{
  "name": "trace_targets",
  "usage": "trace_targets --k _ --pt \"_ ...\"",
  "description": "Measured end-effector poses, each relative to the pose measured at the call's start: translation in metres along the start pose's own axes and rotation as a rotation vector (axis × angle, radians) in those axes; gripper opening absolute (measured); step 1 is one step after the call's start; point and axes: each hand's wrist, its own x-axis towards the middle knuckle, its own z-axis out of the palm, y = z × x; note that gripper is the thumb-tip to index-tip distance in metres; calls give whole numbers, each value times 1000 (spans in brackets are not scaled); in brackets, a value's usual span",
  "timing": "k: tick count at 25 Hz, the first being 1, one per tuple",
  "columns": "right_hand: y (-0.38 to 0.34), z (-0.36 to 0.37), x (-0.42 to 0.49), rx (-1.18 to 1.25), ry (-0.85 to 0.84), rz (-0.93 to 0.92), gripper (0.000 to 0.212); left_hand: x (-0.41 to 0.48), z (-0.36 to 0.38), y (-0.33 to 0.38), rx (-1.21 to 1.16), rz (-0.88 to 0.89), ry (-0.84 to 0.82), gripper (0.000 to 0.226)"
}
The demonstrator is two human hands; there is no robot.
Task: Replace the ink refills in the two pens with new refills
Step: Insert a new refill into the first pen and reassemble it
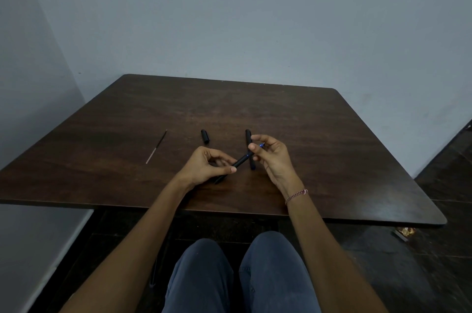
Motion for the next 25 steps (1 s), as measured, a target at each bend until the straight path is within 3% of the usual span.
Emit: trace_targets --k 3,6,10,19,23,25 --pt "1 2 -1 -3 -13 -6 15 1 0 -1 -11 -3 22 16" --pt "1 0 -1 171 -114 30 31 1 1 -3 -57 -14 76 15" --pt "-2 -2 -1 349 -217 107 36 1 1 -3 -79 -23 95 15" --pt "2 -3 0 156 -97 6 26 0 1 -2 -62 -18 64 16" --pt "2 -1 0 97 -27 -6 10 0 0 -1 -51 -4 44 15" --pt "2 0 0 97 -21 -24 14 -1 0 -2 -54 -17 40 15"
